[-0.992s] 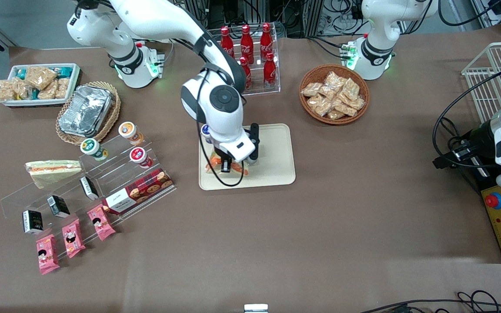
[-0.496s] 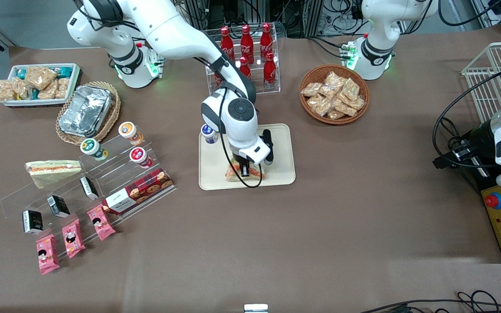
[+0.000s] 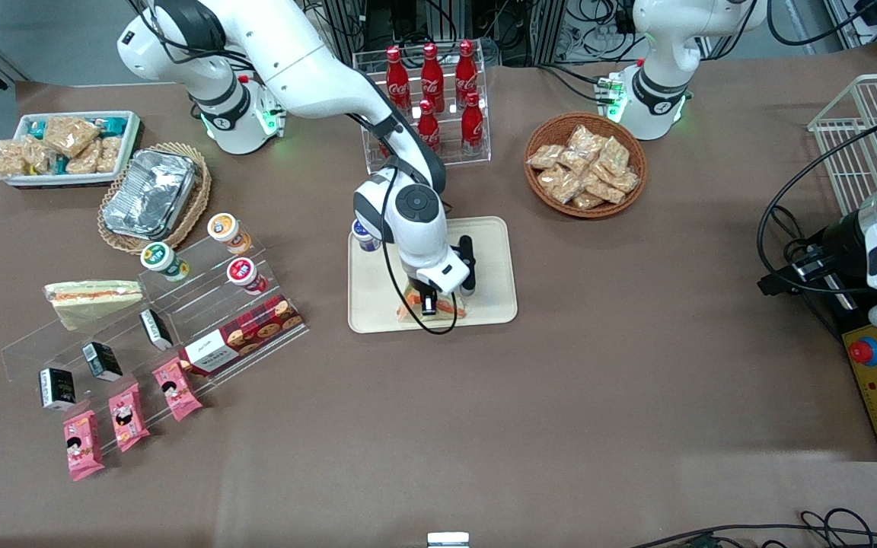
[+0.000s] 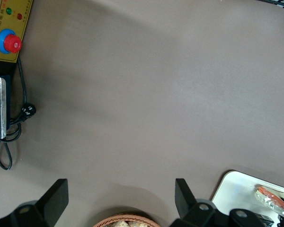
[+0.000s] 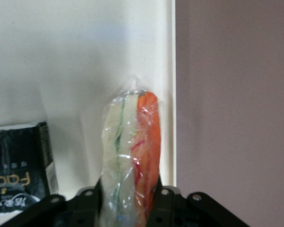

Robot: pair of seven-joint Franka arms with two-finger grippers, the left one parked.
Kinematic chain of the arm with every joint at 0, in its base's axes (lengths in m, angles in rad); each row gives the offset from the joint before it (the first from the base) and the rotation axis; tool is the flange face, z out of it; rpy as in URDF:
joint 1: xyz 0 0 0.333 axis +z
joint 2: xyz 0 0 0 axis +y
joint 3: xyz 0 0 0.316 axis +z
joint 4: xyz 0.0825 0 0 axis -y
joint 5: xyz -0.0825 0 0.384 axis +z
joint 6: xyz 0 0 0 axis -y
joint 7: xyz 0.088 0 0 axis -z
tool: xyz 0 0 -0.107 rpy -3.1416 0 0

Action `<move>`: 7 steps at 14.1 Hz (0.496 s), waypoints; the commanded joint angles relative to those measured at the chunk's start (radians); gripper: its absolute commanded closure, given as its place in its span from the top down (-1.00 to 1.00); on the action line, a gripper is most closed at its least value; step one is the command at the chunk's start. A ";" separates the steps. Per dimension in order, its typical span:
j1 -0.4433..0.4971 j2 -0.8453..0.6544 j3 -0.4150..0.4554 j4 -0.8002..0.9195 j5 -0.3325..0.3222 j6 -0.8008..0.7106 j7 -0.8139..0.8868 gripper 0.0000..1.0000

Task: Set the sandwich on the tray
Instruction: 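Lower the sandwich onto the beige tray beside the black box, then open the right gripper to release the sandwich on the tray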

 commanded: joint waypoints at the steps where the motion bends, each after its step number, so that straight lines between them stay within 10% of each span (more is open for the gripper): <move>1: 0.001 -0.025 -0.002 -0.004 0.020 -0.029 0.064 1.00; 7: -0.016 -0.259 -0.028 -0.004 0.013 -0.359 0.277 1.00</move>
